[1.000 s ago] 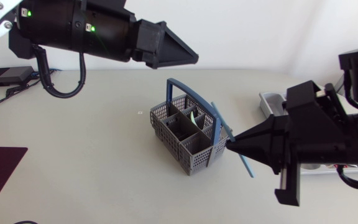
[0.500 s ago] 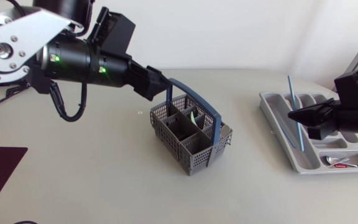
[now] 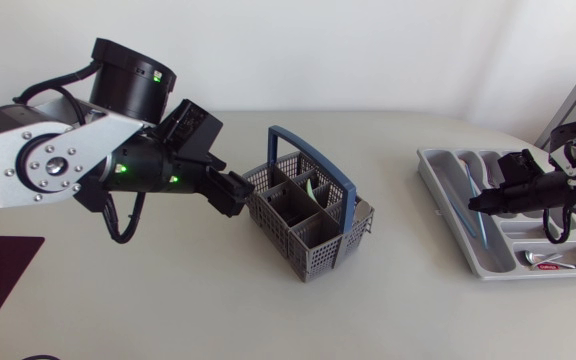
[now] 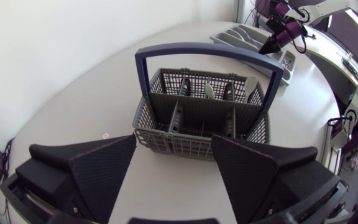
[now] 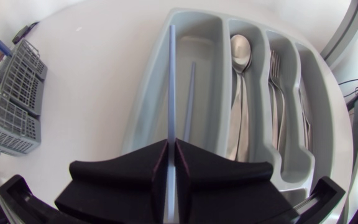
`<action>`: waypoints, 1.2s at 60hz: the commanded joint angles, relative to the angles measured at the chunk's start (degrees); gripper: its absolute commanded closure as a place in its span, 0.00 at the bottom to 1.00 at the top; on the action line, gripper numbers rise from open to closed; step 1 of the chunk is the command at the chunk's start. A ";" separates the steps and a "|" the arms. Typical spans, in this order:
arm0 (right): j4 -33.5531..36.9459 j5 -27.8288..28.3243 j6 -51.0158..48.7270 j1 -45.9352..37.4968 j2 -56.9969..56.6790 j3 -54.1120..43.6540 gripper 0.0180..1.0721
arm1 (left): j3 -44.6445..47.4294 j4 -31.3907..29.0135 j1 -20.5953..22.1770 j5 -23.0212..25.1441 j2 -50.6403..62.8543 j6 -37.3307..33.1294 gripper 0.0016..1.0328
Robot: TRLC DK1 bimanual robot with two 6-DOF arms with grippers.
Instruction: Sort the cutlery from the basket into the organizer compartments.
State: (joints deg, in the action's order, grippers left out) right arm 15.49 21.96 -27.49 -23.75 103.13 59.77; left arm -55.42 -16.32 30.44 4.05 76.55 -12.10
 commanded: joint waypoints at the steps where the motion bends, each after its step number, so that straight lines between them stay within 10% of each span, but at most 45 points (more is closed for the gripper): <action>1: -1.42 -1.30 1.82 0.72 2.95 1.84 0.94 | 1.01 0.94 -0.73 -0.36 1.58 -1.44 0.19; 11: -2.04 -2.62 2.52 1.60 5.94 2.99 0.89 | 1.63 1.73 -1.08 -0.36 2.55 -1.70 0.19; 30: -2.83 -2.53 2.79 1.95 -1.00 -0.53 0.40 | 2.68 2.96 -1.52 -0.45 3.87 -1.96 0.20; 38: -1.95 -0.77 2.79 5.11 -9.97 -4.57 0.39 | 3.39 3.84 -2.40 -0.45 4.39 -2.05 0.22; 43: 0.86 0.72 3.40 9.16 -15.07 -6.33 0.42 | 4.09 4.80 -3.28 -0.36 5.27 -2.14 0.31; 59: 3.41 3.71 7.53 19.35 -18.84 -7.21 0.92 | 4.79 6.65 -5.21 -0.19 7.56 -2.05 0.70; 72: 3.24 6.26 9.56 26.03 -14.54 -7.21 0.95 | 2.42 9.20 -6.00 0.69 15.03 -2.23 0.96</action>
State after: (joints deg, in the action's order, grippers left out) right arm 18.09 27.33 -19.59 0.84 86.28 53.87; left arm -52.07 -7.75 24.91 4.21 88.60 -13.39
